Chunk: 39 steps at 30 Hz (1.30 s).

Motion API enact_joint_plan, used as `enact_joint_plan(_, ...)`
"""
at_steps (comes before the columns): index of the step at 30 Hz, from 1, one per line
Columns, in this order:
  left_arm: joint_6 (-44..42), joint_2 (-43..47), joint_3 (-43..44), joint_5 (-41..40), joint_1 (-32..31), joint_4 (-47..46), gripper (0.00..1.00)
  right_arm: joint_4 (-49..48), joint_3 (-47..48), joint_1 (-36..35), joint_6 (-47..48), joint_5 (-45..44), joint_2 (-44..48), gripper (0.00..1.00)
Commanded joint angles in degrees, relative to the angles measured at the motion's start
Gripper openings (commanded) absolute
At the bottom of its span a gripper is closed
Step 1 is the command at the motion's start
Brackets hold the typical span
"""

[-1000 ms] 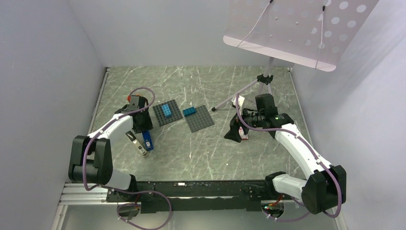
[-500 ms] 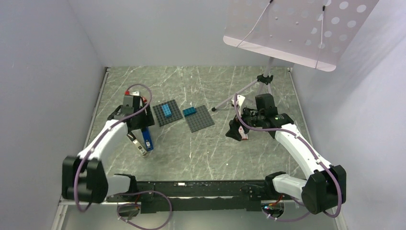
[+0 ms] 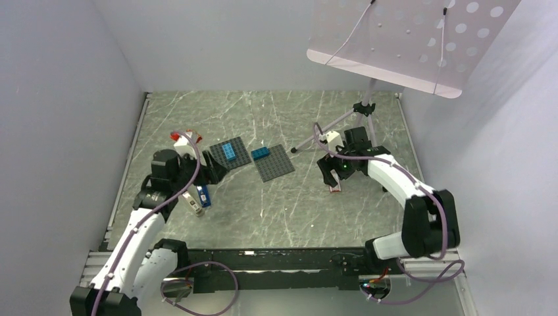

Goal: Load the staples into the stapler

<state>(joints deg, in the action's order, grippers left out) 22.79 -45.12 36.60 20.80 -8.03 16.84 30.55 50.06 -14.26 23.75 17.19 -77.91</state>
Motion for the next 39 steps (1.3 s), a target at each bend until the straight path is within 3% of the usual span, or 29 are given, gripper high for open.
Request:
enact_joint_plan(1,7.75,1.23,-8.13,11.29,-3.59,-10.43,0.77,1.92,2.93,2.19,-8.53,-5.42,-5.78,0.86)
enact_joint_plan(7,8.12,1.65,-10.75,5.96,-11.36,-13.47,0.75,3.92,3.46,5.88,-10.14,-1.12,-8.92,0.91)
enact_joint_plan(27,7.02,5.08,-13.51,5.22,-12.01,-17.84,0.76,10.92,8.44,2.57,-5.01,11.93,-17.20,0.77)
enact_joint_plan(35,7.84,3.59,-13.95,6.39,-12.64,-20.94,0.76,13.77,10.29,-4.87,-2.53,20.92,-18.65,0.78)
enact_joint_plan(39,9.77,1.84,-14.85,6.31,-14.99,-23.77,0.75,16.84,13.54,-4.05,4.01,22.28,-15.28,0.82)
